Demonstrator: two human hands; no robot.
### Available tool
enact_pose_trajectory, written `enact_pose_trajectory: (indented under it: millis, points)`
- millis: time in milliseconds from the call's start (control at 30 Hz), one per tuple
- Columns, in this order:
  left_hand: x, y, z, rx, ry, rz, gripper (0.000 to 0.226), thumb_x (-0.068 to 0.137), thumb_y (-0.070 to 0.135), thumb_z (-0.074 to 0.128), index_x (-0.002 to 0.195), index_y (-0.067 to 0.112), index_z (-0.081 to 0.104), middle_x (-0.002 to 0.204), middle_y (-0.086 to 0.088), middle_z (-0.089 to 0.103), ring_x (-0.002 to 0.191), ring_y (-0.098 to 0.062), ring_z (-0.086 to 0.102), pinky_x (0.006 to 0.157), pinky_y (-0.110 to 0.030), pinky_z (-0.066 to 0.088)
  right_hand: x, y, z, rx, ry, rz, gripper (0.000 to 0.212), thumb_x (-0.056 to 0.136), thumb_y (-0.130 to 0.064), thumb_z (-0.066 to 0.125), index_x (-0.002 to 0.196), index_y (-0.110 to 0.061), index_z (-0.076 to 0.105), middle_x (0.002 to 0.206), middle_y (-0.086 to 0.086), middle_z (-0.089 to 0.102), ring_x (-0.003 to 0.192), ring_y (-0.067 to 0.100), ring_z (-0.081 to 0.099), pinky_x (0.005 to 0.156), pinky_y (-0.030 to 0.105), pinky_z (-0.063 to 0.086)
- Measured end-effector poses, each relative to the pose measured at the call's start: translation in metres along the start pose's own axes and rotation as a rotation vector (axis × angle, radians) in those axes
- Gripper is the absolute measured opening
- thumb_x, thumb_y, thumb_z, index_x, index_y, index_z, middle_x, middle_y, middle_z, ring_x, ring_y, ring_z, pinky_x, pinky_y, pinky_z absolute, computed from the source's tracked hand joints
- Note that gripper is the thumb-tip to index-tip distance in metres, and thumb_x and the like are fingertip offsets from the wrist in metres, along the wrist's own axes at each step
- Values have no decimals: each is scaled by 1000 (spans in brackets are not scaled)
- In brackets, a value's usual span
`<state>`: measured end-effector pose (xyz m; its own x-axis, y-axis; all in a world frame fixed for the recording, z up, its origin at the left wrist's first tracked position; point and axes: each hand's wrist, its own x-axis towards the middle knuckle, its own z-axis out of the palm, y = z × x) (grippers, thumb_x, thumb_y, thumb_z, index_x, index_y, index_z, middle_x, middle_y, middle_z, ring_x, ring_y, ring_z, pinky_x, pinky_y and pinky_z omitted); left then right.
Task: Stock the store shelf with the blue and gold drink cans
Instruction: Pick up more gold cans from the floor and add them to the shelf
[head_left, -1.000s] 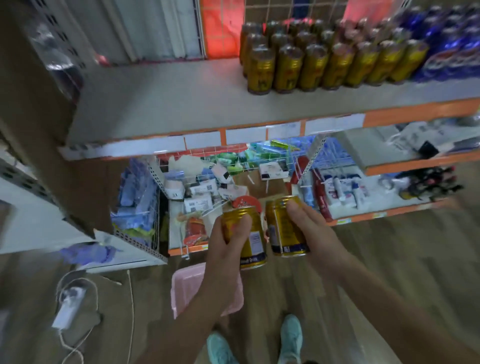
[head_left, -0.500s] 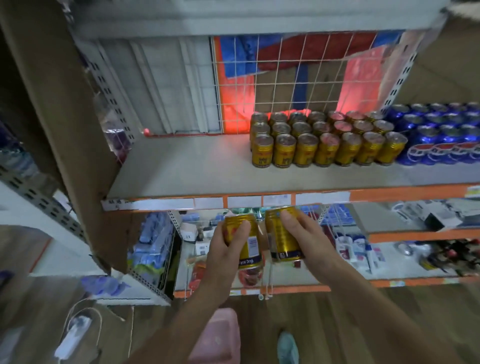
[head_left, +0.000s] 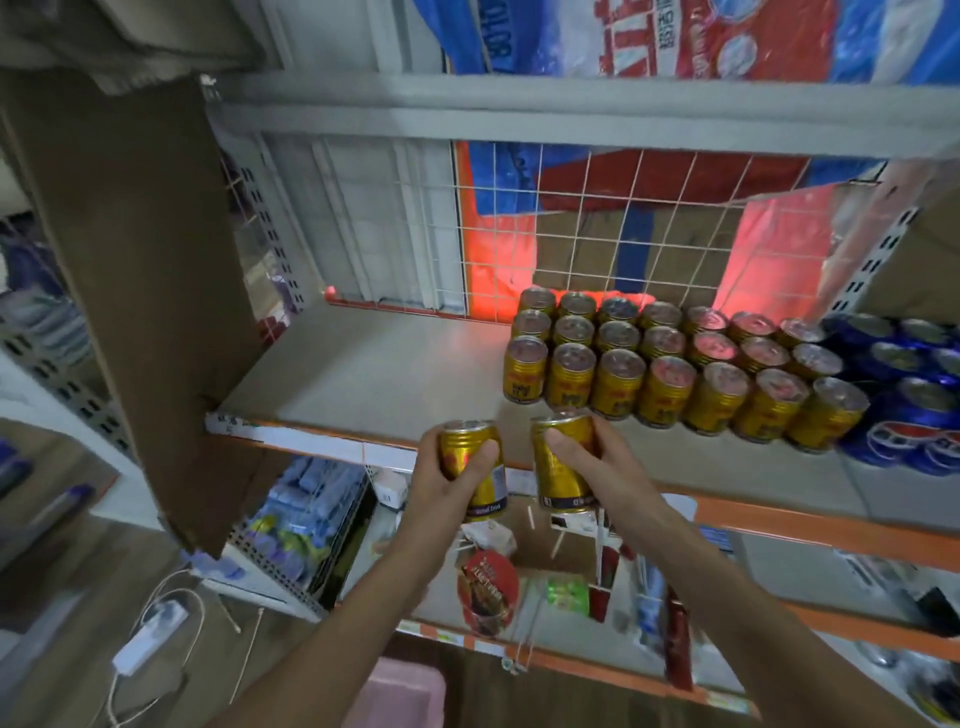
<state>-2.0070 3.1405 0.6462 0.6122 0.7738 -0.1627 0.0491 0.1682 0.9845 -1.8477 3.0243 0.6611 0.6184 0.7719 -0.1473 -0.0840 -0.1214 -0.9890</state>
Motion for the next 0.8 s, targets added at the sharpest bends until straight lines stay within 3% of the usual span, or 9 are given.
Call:
enact_pose_trajectory:
  millis: [167,433,600,700,800]
  points:
    - [38,5,-11,75,33,55,64,75,50,73,130,30,48,122,1,62,109,-17,66,80,-28,60,37,2,5,-65,-72,-47,64,77,-52,75,133,-25,55,127,-6,65,115,13,64,99,41,53]
    - [97,8,-46,145,5,125,57,84,22,80,131,28,47,119,7,63,101,-4,66,80,-20,56,92,6,36,-200,-150,-69,61,81,-25,83,132,-23,50,127,-2,62,114,10,61,95,27,51]
    - [123,2,-76,233,-77,129,63,83,13,81,132,23,44,122,4,60,99,7,62,80,-14,52,115,21,59,-339,-104,-115,68,65,-24,87,122,-23,49,116,-7,59,107,4,59,88,21,47]
    - [134,-4,-88,281,-146,141,63,84,3,78,133,17,41,120,1,58,91,11,62,72,-10,51,119,32,69,-400,-75,-174,65,70,-8,88,118,-22,47,113,-11,55,100,-6,56,84,16,45]
    - [147,-14,-94,309,-210,154,68,83,2,80,133,23,39,122,-1,55,98,5,62,76,-16,55,120,38,74,-381,-47,-214,65,69,-13,87,117,-19,45,112,-9,55,99,-4,56,85,16,45]
